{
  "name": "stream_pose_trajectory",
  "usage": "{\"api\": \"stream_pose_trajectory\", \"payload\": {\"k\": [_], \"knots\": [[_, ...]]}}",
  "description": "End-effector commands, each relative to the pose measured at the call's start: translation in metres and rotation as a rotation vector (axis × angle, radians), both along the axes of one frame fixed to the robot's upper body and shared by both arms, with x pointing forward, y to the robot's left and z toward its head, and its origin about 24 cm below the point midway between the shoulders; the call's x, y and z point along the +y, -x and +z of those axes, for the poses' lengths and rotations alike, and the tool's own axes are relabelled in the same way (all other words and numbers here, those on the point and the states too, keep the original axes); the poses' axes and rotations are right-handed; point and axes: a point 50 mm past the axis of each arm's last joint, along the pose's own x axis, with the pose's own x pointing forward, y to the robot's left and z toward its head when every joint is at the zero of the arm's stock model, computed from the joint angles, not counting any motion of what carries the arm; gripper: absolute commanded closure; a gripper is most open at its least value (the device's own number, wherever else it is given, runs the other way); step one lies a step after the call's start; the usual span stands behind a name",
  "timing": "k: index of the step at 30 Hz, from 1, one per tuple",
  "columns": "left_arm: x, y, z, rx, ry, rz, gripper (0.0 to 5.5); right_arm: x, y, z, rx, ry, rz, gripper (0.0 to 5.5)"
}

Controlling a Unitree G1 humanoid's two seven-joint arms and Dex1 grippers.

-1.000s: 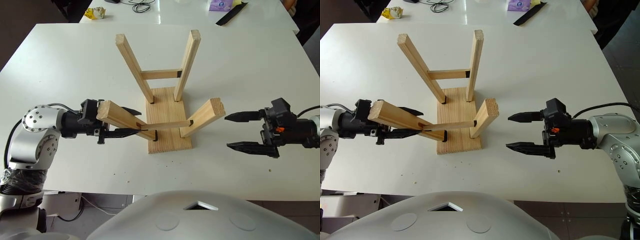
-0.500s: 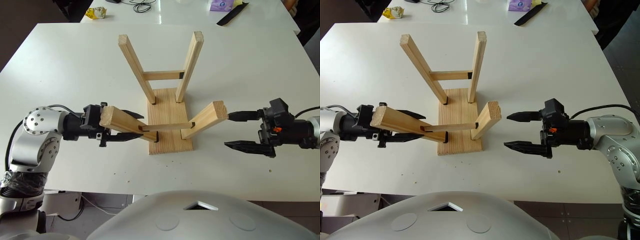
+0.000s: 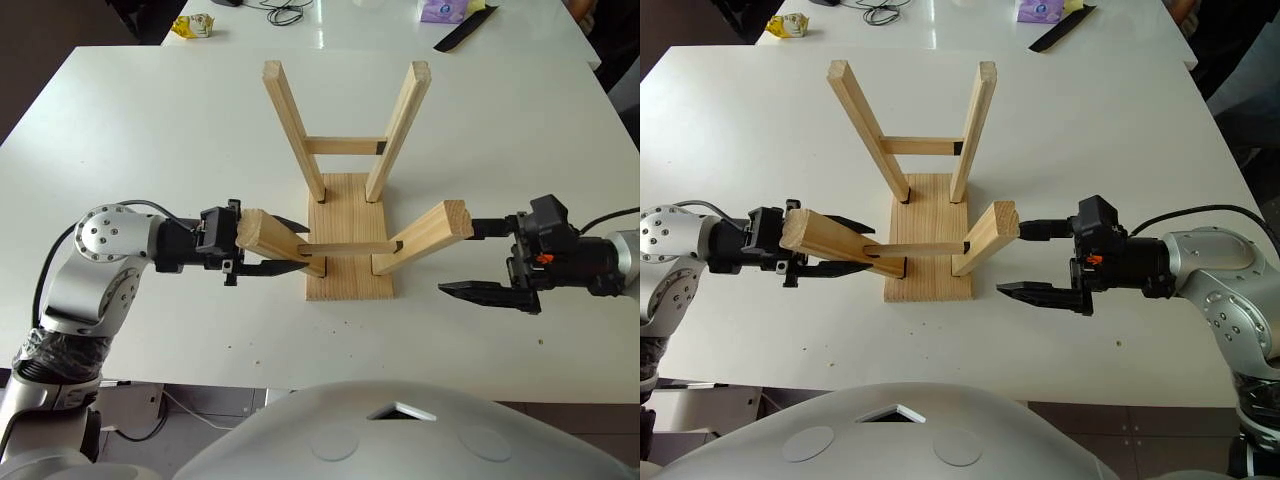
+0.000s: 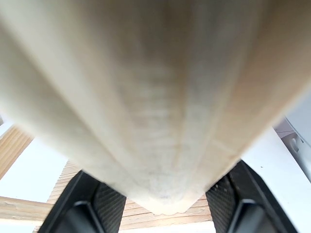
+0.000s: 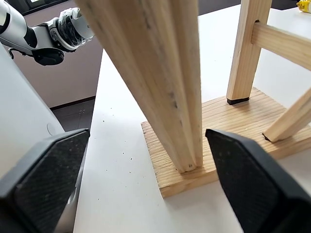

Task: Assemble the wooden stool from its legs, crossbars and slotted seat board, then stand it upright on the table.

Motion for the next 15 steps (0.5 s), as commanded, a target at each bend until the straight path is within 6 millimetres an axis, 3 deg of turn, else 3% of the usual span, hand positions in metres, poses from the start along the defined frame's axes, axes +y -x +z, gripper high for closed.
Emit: {"api": "stream_pose_trajectory", "payload": {"k": [1,15], "knots": [[0.001,-0.002,-0.018,0.065,-0.23,0.023,3.42,0.008,-0.002,0.003,-0.011,-0.02,0.015,1.09],[-0.002,-0.01,-0.047,0.118,-0.24,0.152,3.42,0.022,-0.019,0.001,-0.033,-0.042,0.054,1.09]]}}
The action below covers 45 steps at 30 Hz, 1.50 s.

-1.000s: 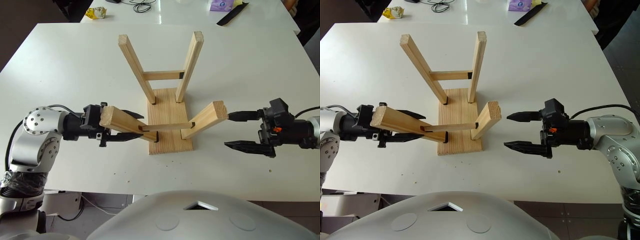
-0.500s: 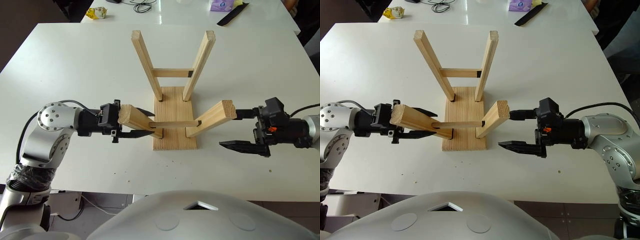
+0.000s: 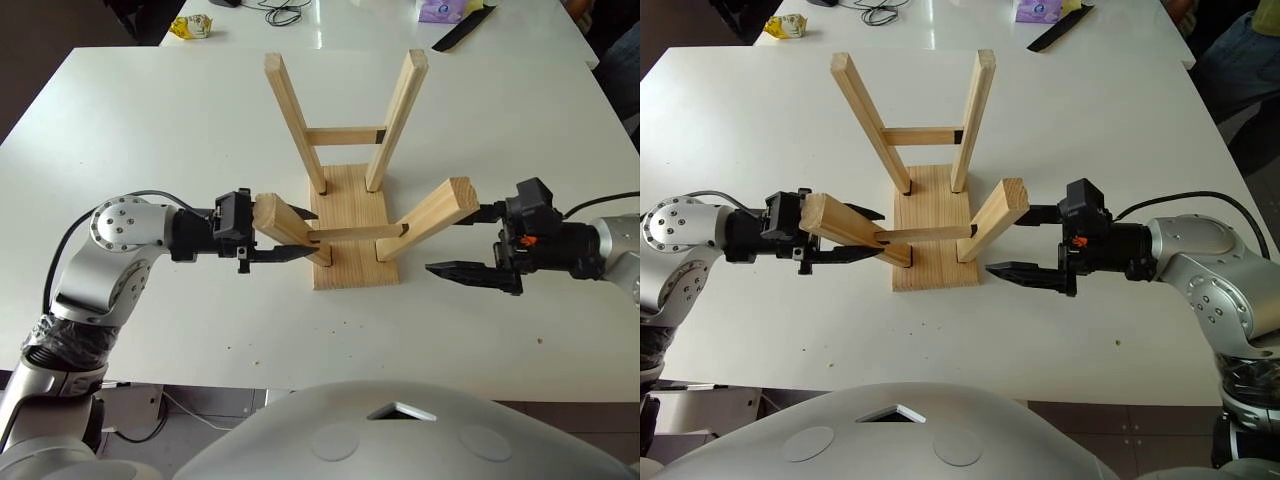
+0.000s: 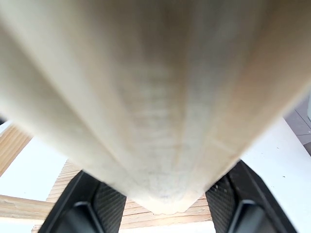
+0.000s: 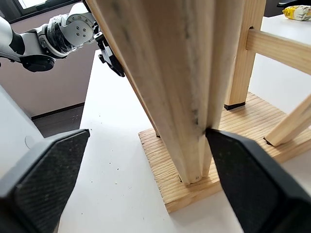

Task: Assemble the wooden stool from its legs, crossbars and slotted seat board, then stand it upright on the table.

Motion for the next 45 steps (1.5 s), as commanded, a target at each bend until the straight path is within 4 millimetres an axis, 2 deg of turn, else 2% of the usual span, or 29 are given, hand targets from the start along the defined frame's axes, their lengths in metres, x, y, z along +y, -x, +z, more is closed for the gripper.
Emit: {"api": "stream_pose_trajectory", "payload": {"k": [1,6,10,11,15,21,25,28,31,34,38,45], "knots": [[0.006,0.001,-0.045,0.112,-0.257,0.076,3.42,0.014,-0.002,0.003,-0.024,-0.033,0.091,1.09],[0.007,0.001,-0.055,0.115,-0.302,0.078,3.42,0.017,-0.004,0.002,-0.026,-0.032,0.104,1.09],[0.006,-0.009,-0.052,0.125,-0.266,0.141,3.42,0.018,-0.006,0.003,-0.03,-0.033,0.104,1.09],[0.006,-0.012,-0.051,0.128,-0.261,0.161,3.06,0.018,-0.006,0.002,-0.031,-0.034,0.103,1.09],[0.006,-0.017,-0.052,0.166,-0.27,0.198,2.57,0.02,-0.005,-0.001,-0.03,-0.038,0.097,1.09],[0.006,-0.022,-0.058,0.159,-0.276,0.239,1.54,0.023,-0.004,-0.005,-0.025,-0.041,0.079,1.09],[0.003,-0.02,-0.058,0.16,-0.218,0.243,0.78,0.016,-0.015,-0.016,-0.038,0.03,-0.02,1.09],[-0.004,-0.009,-0.06,0.176,-0.163,0.253,0.78,0.01,-0.026,-0.025,-0.046,0.096,-0.082,1.09],[-0.011,-0.01,-0.06,0.177,-0.122,0.295,0.78,0.002,-0.03,-0.031,-0.055,0.159,-0.139,1.09],[-0.017,-0.015,-0.058,0.18,-0.074,0.356,0.78,-0.009,-0.023,-0.039,-0.055,0.247,-0.197,1.09],[-0.029,-0.011,-0.054,0.196,-0.008,0.382,0.78,-0.02,-0.002,-0.051,-0.044,0.359,-0.193,1.09],[-0.039,-0.008,-0.057,0.222,0.026,0.407,0.78,-0.019,0.028,-0.05,-0.08,0.465,-0.06,1.09]]}}
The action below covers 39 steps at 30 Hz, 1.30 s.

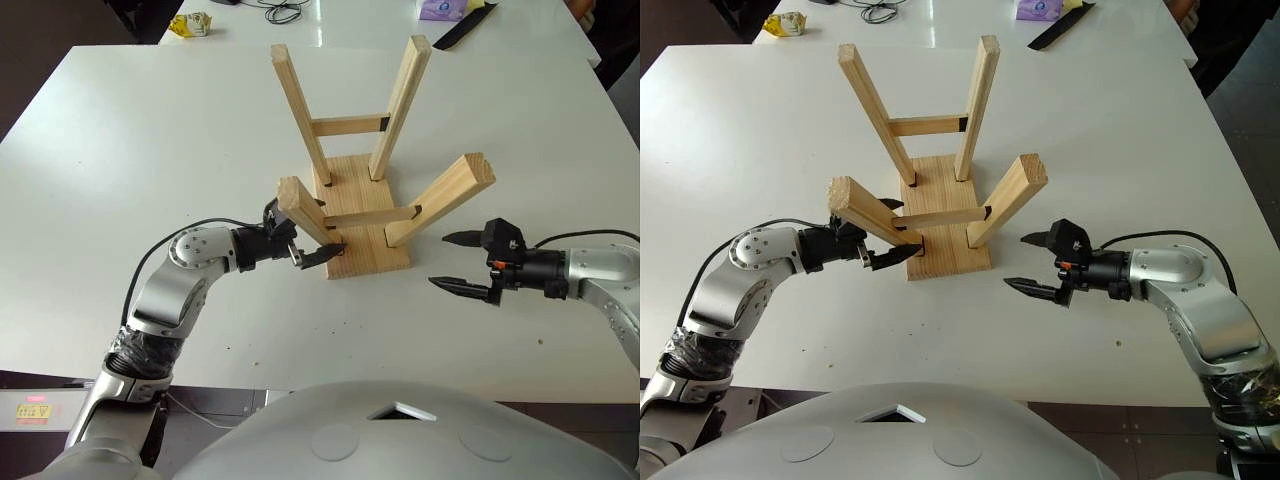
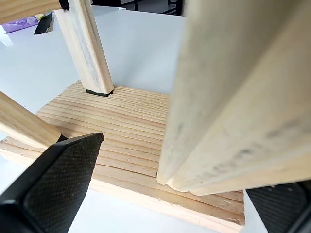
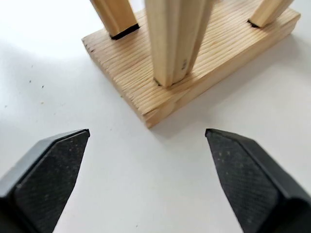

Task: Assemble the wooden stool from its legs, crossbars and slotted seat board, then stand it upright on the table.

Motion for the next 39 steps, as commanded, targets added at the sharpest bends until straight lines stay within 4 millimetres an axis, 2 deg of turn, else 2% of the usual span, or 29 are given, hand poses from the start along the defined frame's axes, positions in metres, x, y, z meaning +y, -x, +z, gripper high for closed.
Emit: {"api": "stream_pose_trajectory", "payload": {"k": [1,4,7,15,17,26,32,39], "knots": [[-0.006,-0.001,0.0,0.003,0.014,0.029,0.78,0.003,0.016,0.011,-0.029,0.035,0.103,1.09],[-0.013,-0.006,0.0,-0.004,0.032,0.057,0.78,0.017,0.023,0.028,-0.039,-0.117,0.137,1.09],[-0.019,-0.007,-0.004,-0.011,0.028,0.076,0.78,0.029,0.016,0.046,-0.066,-0.276,0.094,1.09],[-0.025,-0.008,-0.006,-0.014,0.026,0.065,0.77,0.07,-0.004,0.068,-0.106,-0.529,-0.031,2.37],[-0.025,-0.008,-0.005,-0.018,0.02,0.051,0.77,0.08,-0.002,0.07,-0.095,-0.558,-0.024,2.62],[-0.022,-0.008,-0.001,-0.025,-0.004,0.006,0.77,0.11,-0.005,0.072,-0.098,-0.653,-0.084,2.62],[-0.021,-0.008,0.0,-0.021,-0.006,0.001,0.77,0.115,-0.006,0.067,-0.129,-0.659,-0.2,3.49],[-0.019,-0.01,0.002,-0.023,-0.007,0.0,0.77,0.125,-0.005,0.066,-0.204,-0.656,-0.24,4.62]]}}
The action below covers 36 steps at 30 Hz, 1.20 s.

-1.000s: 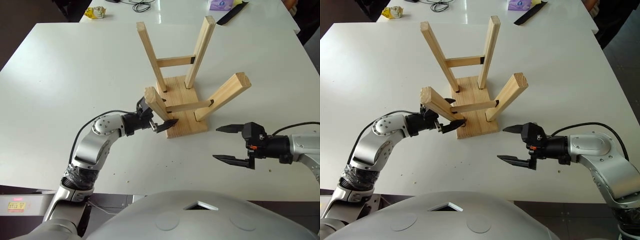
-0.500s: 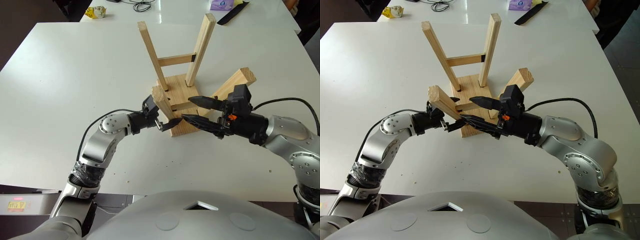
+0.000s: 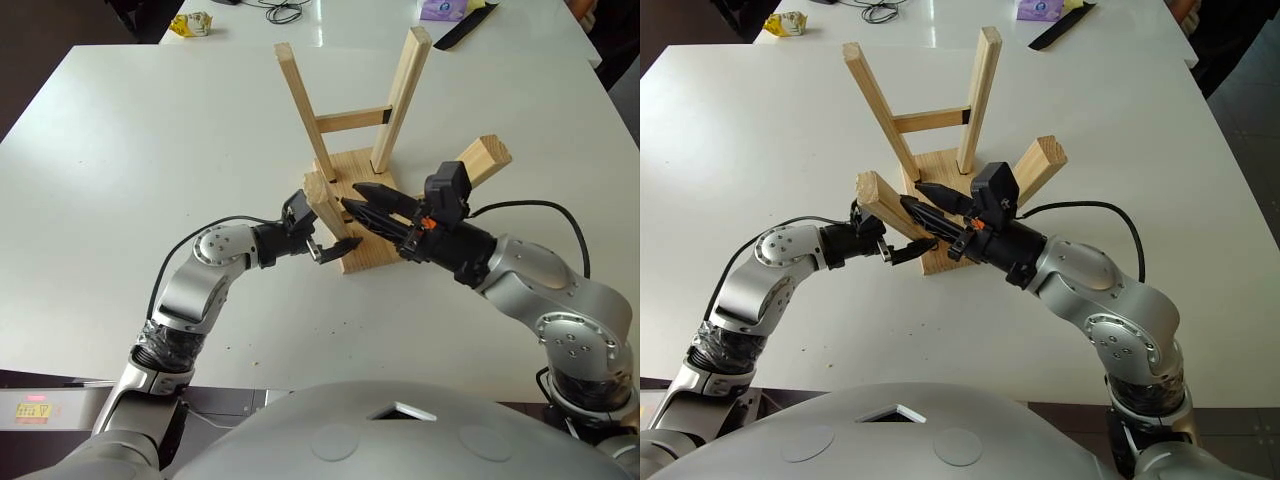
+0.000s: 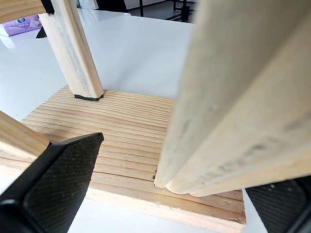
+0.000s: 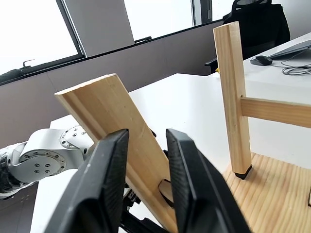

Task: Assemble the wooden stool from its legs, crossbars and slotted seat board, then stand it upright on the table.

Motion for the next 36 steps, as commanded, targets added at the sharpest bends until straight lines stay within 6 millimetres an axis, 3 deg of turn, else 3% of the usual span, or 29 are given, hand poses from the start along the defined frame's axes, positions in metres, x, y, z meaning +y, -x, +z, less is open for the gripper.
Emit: {"api": "stream_pose_trajectory", "payload": {"k": [1,5,8,13,16,22,25,28,30,36], "knots": [[0.001,-0.004,0.005,-0.015,-0.012,-0.015,0.77,0.006,-0.001,0.005,-0.052,-0.025,-0.039,4.76],[0.001,-0.005,0.006,-0.015,-0.016,-0.024,0.77,0.009,-0.006,0.015,-0.103,-0.081,-0.075,5.4],[0.001,-0.004,0.006,-0.013,-0.016,-0.032,0.77,0.011,-0.008,0.012,-0.097,-0.077,-0.082,5.48],[0.0,-0.005,0.008,-0.013,-0.015,-0.044,0.77,0.011,0.001,-0.051,0.051,0.229,-0.034,5.48],[-0.001,-0.005,0.009,-0.013,-0.014,-0.051,0.77,0.011,0.005,-0.062,0.058,0.253,-0.025,5.48],[0.001,-0.007,0.011,-0.02,-0.016,-0.044,0.77,0.015,0.002,-0.043,-0.001,0.147,-0.024,5.48],[0.006,-0.008,0.013,-0.028,-0.014,-0.023,0.77,0.01,0.002,-0.02,-0.048,0.042,-0.001,5.48],[0.02,-0.002,0.018,-0.032,-0.014,0.001,0.77,-0.006,0.011,-0.002,-0.039,-0.052,0.075,5.48],[0.036,0.008,0.022,-0.027,-0.024,0.028,0.77,-0.027,0.023,0.001,-0.006,-0.035,0.156,5.48],[0.093,0.037,0.027,0.012,-0.076,0.144,0.77,-0.089,0.042,-0.018,0.129,0.182,0.164,5.48]]}}
